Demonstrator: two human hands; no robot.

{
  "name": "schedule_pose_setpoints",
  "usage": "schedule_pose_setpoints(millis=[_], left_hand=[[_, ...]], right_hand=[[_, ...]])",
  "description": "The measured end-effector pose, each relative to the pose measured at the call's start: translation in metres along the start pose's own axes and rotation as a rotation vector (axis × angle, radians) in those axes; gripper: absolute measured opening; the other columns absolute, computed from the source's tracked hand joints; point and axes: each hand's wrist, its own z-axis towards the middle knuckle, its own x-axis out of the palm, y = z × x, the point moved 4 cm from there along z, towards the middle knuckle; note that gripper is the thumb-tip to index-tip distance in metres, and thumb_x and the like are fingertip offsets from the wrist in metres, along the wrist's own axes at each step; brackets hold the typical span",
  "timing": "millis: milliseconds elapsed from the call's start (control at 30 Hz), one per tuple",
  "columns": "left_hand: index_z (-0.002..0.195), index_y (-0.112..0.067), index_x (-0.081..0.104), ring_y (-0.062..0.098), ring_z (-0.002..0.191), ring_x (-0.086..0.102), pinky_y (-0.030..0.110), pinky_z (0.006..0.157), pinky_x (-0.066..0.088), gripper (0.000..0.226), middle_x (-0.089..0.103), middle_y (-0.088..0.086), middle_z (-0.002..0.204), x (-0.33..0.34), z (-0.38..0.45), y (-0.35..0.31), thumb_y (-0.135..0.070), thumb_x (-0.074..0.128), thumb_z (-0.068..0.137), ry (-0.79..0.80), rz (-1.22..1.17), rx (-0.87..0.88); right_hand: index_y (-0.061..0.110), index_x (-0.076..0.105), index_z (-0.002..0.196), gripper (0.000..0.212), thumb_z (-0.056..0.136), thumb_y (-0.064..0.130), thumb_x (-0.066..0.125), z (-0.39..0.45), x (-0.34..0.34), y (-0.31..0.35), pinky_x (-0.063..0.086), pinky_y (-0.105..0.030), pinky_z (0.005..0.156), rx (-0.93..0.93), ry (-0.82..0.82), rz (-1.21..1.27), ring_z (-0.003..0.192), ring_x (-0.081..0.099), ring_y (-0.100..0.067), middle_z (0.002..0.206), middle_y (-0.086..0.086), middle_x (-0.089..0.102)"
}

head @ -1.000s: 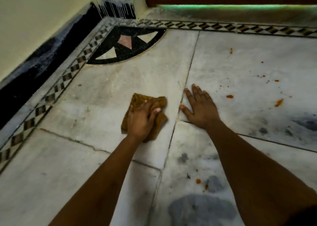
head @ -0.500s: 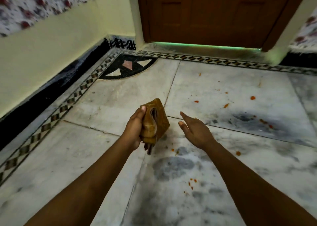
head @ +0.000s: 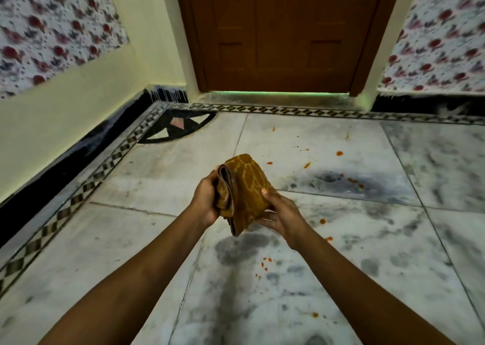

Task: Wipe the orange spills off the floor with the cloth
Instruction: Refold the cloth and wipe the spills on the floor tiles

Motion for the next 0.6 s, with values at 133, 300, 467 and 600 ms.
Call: schedule_pose_setpoints(millis=[133,300,467,600], left_hand=[[0.101,-0.008,0.066,0.026,0.093,0.061,0.037,0.075,0.049,0.033,0.068,0.011,0.097,-0.011,0.007,0.025,-0.028,0.039,0.097,0.021,-0.025,-0.044],[0.103,-0.016,0.064,0.023,0.091,0.059,0.033,0.074,0.049,0.026,0.065,0.006,0.099,-0.014,0.013,0.030,-0.024,0.040,0.097,0.040,0.274,-0.004],[0.148,-0.031,0.020,0.025,0.136,0.032,0.039,0.106,0.031,0.063,0.028,-0.003,0.153,0.010,0.004,0.020,-0.042,0.050,0.093,0.177,0.708,0.147],[0.146,-0.036,0.026,0.015,0.140,0.026,0.032,0.107,0.028,0.062,0.024,-0.007,0.155,0.032,-0.011,0.011,-0.044,0.052,0.091,0.268,0.815,0.345]], right_hand=[[0.011,0.056,0.106,0.020,0.090,0.024,0.060,-0.007,-0.017,-0.003,0.055,-0.020,0.052,-0.037,-0.134,-0.102,0.071,0.064,-0.020,0.085,-0.005,0.065],[0.013,0.057,0.110,0.022,0.092,0.026,0.058,-0.007,-0.031,0.011,0.052,-0.022,0.052,-0.112,-0.238,-0.223,0.066,0.061,-0.017,0.085,-0.004,0.064],[0.016,0.058,0.104,0.017,0.092,0.027,0.058,-0.002,-0.022,0.035,0.048,-0.017,0.052,-0.143,-0.203,-0.165,0.068,0.060,-0.014,0.085,-0.002,0.064],[0.016,0.064,0.097,0.011,0.091,0.024,0.058,0.000,-0.007,0.048,0.049,-0.020,0.066,-0.210,-0.134,-0.106,0.083,0.062,-0.013,0.087,0.000,0.066]])
